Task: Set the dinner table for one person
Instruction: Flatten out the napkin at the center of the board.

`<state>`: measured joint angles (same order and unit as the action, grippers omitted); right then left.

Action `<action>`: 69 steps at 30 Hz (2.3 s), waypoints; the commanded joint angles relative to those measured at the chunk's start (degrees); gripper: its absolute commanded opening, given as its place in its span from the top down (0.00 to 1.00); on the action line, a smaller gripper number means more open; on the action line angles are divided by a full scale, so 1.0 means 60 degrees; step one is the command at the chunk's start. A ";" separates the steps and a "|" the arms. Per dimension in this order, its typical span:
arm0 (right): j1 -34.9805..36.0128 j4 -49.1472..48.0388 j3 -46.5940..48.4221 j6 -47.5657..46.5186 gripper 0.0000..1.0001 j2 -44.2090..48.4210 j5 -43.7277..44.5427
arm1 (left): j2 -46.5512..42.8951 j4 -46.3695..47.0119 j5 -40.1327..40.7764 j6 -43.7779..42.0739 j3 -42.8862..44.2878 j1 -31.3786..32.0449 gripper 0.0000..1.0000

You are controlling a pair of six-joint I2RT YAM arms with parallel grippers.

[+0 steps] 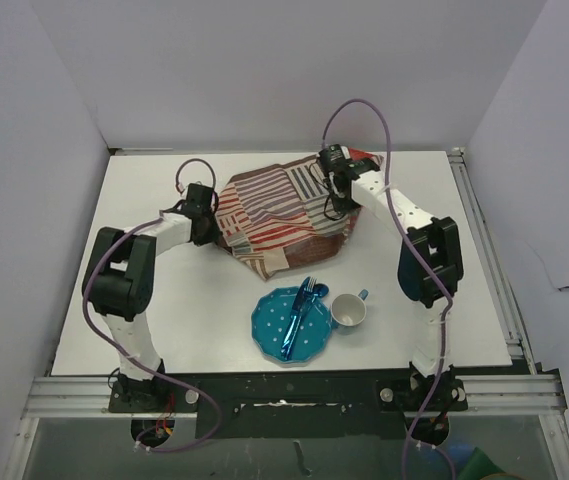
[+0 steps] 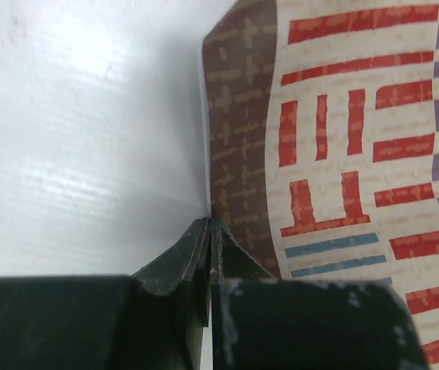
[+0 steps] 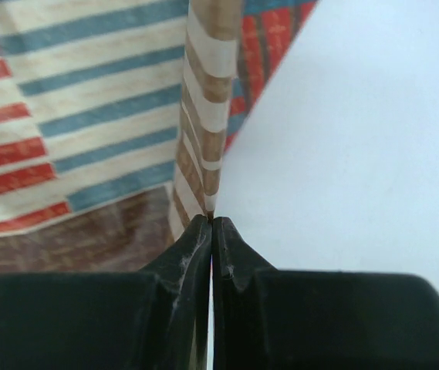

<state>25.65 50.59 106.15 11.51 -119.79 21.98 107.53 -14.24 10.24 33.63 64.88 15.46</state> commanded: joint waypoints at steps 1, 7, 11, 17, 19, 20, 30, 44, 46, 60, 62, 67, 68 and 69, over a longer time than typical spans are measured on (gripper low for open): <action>-0.0447 -0.0215 -0.0895 0.0443 1.00 0.1330 0.0905 | 0.0934 0.0544 0.0134 -0.0285 0.0847 -0.0512 1.00; -0.0624 -0.0423 -0.3022 0.1179 1.00 0.2583 0.1286 | 0.2275 0.0355 -0.0042 -0.0511 0.2663 -0.0841 1.00; -0.0575 -0.0349 -0.4067 0.1559 1.00 0.3290 0.1392 | 0.2930 0.0227 -0.0018 -0.0552 0.3663 -0.0874 1.00; -0.0470 0.0011 -0.4495 0.2047 0.91 0.4111 0.1627 | 0.3425 0.0069 -0.0462 -0.0572 0.4411 -0.0950 1.00; -0.0441 -0.0158 -0.4661 0.2072 0.63 0.4478 0.1556 | 0.3109 0.0152 -0.0556 -0.0614 0.4285 -0.0972 1.00; -0.0426 -0.0326 -0.4736 0.2001 0.51 0.4671 0.1492 | 0.2883 0.0261 -0.0614 -0.0626 0.4151 -0.1000 1.00; -0.0763 -0.1025 -0.3935 0.1132 0.47 0.4142 -0.0305 | 0.0404 -0.0113 -0.1549 -0.0633 0.4076 -0.1081 0.84; -0.0121 -0.1857 -0.4189 0.1077 0.37 0.3637 -0.2367 | -0.1740 -0.0198 -0.1172 0.0163 0.0323 -0.0201 0.63; -0.0032 -0.1742 -0.3942 0.0918 0.36 0.3471 -0.2760 | -0.1863 -0.0040 -0.1348 0.0240 0.0057 0.0056 0.63; 0.0277 -0.1526 -0.3780 0.0869 0.35 0.3188 -0.2618 | -0.1031 0.0226 -0.2092 0.0871 0.0034 0.1515 0.61; 0.0271 -0.1504 -0.3825 0.0883 0.34 0.3234 -0.2555 | -0.0917 0.0195 -0.2073 0.0884 0.0043 0.1549 0.40; 0.0274 -0.1521 -0.3895 0.0887 0.34 0.3323 -0.2427 | -0.0641 0.0160 -0.1803 0.0750 -0.0016 0.1639 0.29; 0.0275 -0.1531 -0.3904 0.0894 0.34 0.3335 -0.2419 | -0.0541 0.0176 -0.1816 0.0740 -0.0021 0.1639 0.29; 0.0280 -0.1537 -0.3914 0.0894 0.34 0.3325 -0.2411 | -0.0454 0.0207 -0.1823 0.0742 -0.0020 0.1649 0.29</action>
<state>27.05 42.22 82.39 16.93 -101.16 6.44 103.48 -15.40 -1.21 38.37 63.16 24.91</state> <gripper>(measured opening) 0.659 0.708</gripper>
